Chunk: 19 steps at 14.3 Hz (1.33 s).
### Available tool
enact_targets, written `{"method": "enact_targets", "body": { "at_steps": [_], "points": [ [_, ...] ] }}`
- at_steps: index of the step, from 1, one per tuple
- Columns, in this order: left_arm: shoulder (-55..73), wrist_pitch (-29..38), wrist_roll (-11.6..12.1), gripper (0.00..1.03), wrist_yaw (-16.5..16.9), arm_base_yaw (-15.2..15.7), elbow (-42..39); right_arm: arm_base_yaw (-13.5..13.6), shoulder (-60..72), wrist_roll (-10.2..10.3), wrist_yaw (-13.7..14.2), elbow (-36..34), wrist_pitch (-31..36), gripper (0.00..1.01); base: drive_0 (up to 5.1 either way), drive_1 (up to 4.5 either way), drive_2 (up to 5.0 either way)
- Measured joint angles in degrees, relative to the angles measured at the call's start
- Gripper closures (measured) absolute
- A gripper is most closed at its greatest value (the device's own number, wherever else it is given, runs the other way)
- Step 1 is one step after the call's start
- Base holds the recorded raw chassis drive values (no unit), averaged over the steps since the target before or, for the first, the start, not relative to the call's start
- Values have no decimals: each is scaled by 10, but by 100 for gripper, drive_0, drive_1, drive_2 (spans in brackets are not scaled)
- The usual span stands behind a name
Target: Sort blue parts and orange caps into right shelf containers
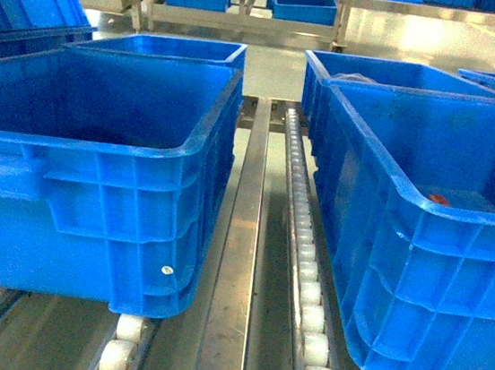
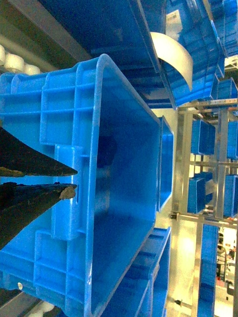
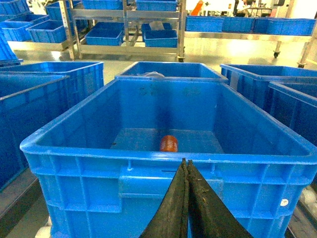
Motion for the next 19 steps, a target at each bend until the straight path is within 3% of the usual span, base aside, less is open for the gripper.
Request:
{"method": "enact_targets", "body": {
  "at_steps": [5, 8, 9, 10, 11, 17, 19],
  "points": [
    [-124, -124, 0, 101, 0, 0, 0, 0, -120, 0, 0, 0, -116, 99, 0, 0, 0],
    [-148, -147, 0, 101, 0, 0, 0, 0, -141, 0, 0, 0, -138, 99, 0, 0, 0],
    [-155, -154, 0, 101, 0, 0, 0, 0, -159, 0, 0, 0, -163, 99, 0, 0, 0],
    [-171, -179, 0, 101, 0, 0, 0, 0, -203, 0, -3, 0, -233, 99, 0, 0, 0],
    [-216, -246, 0, 101, 2, 0, 0, 0, -237, 0, -2, 0, -243, 99, 0, 0, 0],
    [-248, -256, 2, 101, 0, 0, 0, 1, -239, 0, -2, 0, -243, 97, 0, 0, 0],
    [-248, -256, 2, 92, 0, 0, 0, 1, -239, 0, -2, 0, -242, 89, 0, 0, 0]
  ]
}}
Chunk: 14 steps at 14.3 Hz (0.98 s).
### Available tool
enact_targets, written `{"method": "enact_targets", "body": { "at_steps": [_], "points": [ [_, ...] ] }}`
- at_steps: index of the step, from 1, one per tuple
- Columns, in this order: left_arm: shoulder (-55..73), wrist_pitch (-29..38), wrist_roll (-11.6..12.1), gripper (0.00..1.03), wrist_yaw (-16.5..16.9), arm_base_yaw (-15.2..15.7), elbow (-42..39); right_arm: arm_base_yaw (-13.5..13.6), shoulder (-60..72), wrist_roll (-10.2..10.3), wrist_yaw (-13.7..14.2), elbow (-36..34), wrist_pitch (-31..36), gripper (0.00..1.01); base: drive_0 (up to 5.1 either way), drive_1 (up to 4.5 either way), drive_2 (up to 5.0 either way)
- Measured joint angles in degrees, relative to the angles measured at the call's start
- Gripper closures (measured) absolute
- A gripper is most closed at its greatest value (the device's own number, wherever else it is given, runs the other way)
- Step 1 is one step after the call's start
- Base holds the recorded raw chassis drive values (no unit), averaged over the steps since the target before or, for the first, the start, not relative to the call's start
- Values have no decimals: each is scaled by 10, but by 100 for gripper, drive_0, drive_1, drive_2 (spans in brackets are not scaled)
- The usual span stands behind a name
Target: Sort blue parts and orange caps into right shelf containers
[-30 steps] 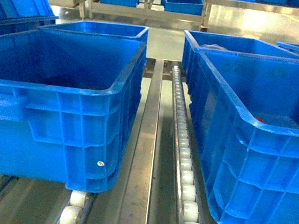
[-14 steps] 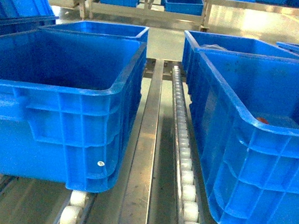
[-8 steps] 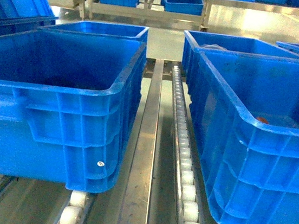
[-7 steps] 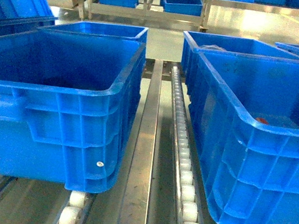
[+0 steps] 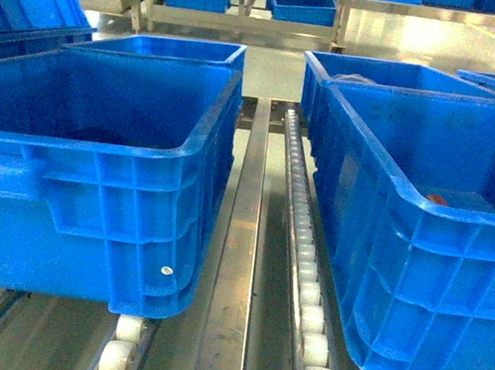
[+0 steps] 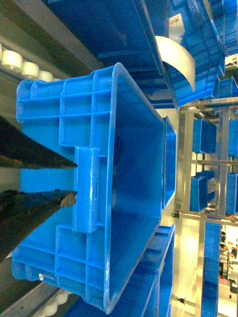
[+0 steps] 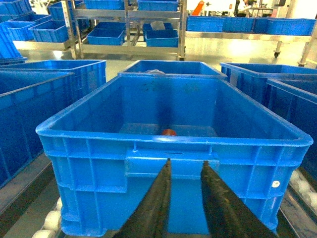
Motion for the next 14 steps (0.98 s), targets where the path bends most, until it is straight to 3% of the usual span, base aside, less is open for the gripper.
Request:
{"method": "enact_targets", "body": {
  "at_steps": [6, 7, 14],
  "points": [
    [0, 0, 0, 12, 0, 0, 0, 0, 0, 0, 0, 0, -1, 8, 0, 0, 0],
    [0, 0, 0, 3, 0, 0, 0, 0, 0, 0, 0, 0, -1, 2, 0, 0, 0],
    [0, 0, 0, 5, 0, 0, 0, 0, 0, 0, 0, 0, -1, 3, 0, 0, 0]
  ]
}}
